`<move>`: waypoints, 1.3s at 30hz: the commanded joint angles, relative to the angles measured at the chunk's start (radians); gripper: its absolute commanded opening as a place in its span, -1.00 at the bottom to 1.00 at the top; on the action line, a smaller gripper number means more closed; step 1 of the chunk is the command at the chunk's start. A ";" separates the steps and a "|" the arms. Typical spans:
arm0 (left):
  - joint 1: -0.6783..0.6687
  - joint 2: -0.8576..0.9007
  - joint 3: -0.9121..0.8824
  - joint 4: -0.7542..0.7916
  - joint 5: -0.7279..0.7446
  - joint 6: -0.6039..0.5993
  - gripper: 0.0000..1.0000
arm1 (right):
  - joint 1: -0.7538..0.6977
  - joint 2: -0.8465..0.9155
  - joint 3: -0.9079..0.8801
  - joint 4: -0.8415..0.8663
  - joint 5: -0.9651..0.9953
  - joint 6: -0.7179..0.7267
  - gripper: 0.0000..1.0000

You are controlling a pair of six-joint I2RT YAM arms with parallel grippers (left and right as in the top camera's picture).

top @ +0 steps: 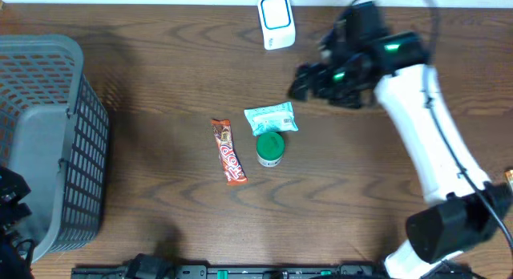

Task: Scan the item barcode
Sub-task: 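Reach the right gripper down over the green-lidded jar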

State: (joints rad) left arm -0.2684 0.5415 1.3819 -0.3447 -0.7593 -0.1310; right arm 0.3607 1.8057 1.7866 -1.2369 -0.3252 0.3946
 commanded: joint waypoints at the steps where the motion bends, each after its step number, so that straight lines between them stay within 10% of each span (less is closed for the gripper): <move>1: 0.006 -0.027 -0.002 0.002 -0.008 -0.006 0.69 | 0.118 0.033 -0.002 0.003 0.207 0.070 0.98; 8: 0.006 -0.063 -0.002 0.002 -0.008 -0.006 0.69 | 0.264 0.159 -0.003 -0.034 0.270 0.414 0.98; 39: 0.006 -0.132 -0.002 -0.006 -0.009 -0.005 0.69 | 0.358 0.421 -0.100 0.103 0.258 0.454 0.94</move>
State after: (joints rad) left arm -0.2684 0.4187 1.3819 -0.3519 -0.7593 -0.1314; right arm 0.7139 2.2185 1.7187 -1.1351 -0.0887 0.8104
